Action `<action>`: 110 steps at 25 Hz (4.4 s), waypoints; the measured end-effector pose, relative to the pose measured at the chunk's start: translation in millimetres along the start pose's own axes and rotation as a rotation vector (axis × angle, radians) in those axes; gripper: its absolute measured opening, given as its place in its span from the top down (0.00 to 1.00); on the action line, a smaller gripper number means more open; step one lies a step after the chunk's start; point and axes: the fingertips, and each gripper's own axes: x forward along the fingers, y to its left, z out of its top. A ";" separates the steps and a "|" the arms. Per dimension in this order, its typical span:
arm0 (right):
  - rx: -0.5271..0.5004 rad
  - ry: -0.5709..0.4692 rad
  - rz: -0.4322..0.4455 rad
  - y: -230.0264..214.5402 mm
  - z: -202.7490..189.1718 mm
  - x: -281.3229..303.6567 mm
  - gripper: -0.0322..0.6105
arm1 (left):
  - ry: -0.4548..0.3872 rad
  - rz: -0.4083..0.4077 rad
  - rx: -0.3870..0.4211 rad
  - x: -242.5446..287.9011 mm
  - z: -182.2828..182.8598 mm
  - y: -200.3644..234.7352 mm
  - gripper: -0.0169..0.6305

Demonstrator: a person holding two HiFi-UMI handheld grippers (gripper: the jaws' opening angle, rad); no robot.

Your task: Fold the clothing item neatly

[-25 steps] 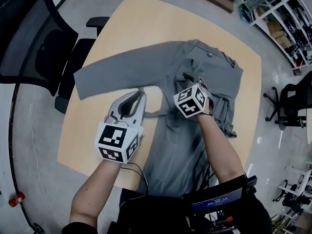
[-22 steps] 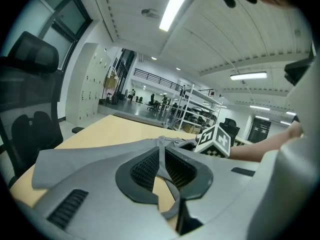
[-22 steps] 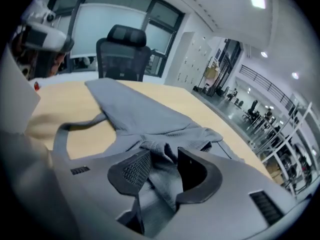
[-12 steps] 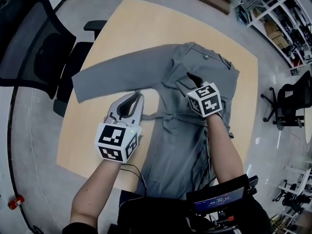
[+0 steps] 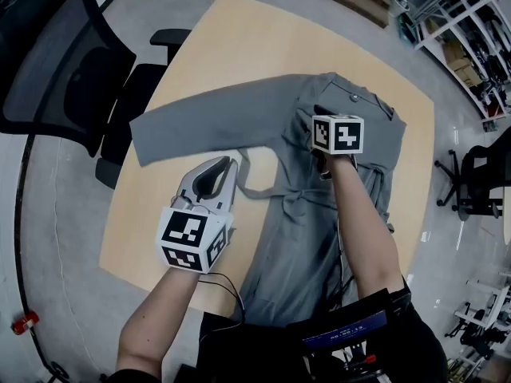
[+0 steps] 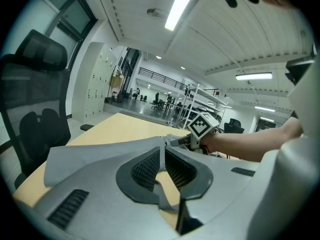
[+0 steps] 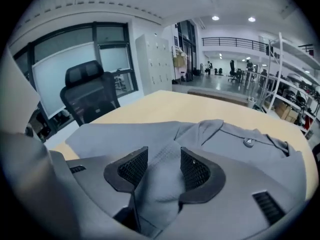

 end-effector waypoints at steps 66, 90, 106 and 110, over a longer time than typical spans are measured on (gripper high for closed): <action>-0.074 -0.403 0.263 112.0 72.2 -225.3 0.93 | -0.245 0.192 0.043 -158.3 98.5 2.0 0.95; -0.771 0.017 0.400 394.9 -18.9 -5.3 0.78 | -0.114 0.259 -0.024 -191.1 42.9 223.4 0.95; -0.992 0.201 0.446 420.4 -60.2 60.2 0.78 | -0.046 0.214 -0.086 -166.4 5.5 245.1 0.95; -0.939 0.222 0.463 418.2 -57.0 64.1 0.79 | -0.040 0.215 -0.096 -163.8 1.8 247.6 0.95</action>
